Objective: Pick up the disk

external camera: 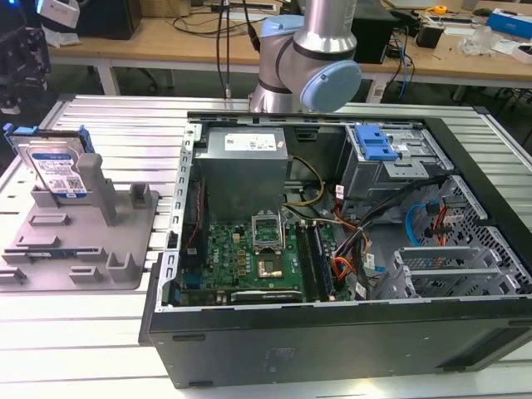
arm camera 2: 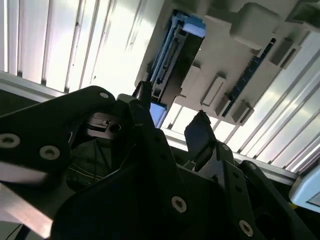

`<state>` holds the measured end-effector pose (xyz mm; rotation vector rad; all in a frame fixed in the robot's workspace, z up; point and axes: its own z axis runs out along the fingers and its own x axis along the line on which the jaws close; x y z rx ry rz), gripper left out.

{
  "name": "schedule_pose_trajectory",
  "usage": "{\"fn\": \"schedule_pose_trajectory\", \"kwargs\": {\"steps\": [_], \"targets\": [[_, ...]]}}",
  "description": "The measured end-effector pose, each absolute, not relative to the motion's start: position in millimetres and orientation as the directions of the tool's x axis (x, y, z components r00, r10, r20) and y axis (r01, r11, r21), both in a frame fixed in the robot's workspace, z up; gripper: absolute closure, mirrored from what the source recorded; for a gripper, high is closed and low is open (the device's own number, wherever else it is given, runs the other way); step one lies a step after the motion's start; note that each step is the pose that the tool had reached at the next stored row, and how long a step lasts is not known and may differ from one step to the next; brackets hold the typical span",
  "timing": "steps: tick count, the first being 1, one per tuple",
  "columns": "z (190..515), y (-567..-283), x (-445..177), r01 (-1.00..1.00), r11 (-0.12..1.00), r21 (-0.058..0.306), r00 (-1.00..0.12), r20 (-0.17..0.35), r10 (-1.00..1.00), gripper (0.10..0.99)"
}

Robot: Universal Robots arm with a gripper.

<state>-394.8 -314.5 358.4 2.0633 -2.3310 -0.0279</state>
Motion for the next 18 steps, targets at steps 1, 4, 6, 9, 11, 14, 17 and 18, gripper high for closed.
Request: {"fn": "schedule_pose_trajectory", "kwargs": {"steps": [1,4,6,9,11,14,17,18], "targets": [[358.3,-313.0,-394.9,-0.993,0.112,0.032,-0.112,0.012,-0.994,0.545],[358.3,-313.0,-397.3,-0.994,0.102,0.030,-0.101,0.028,-0.994,0.545],[357.6,-312.3,-397.4,-0.997,0.077,0.030,-0.076,0.029,-0.997,0.545],[355.7,-312.1,-397.4,-0.999,0.037,0.017,-0.036,0.028,-0.999,0.545],[354.8,-312.0,-398.4,-1.000,0.030,0.009,-0.030,0.028,-0.999,0.545],[354.0,-312.1,-407.3,-1.000,0.030,-0.004,-0.030,0.024,-0.999,0.545],[352.7,-312.0,-417.4,-1.000,0.030,-0.008,-0.030,0.023,-0.999,0.545],[351.7,-312.1,-418.4,-1.000,0.030,-0.008,-0.030,0.023,-0.999,0.545]]}}
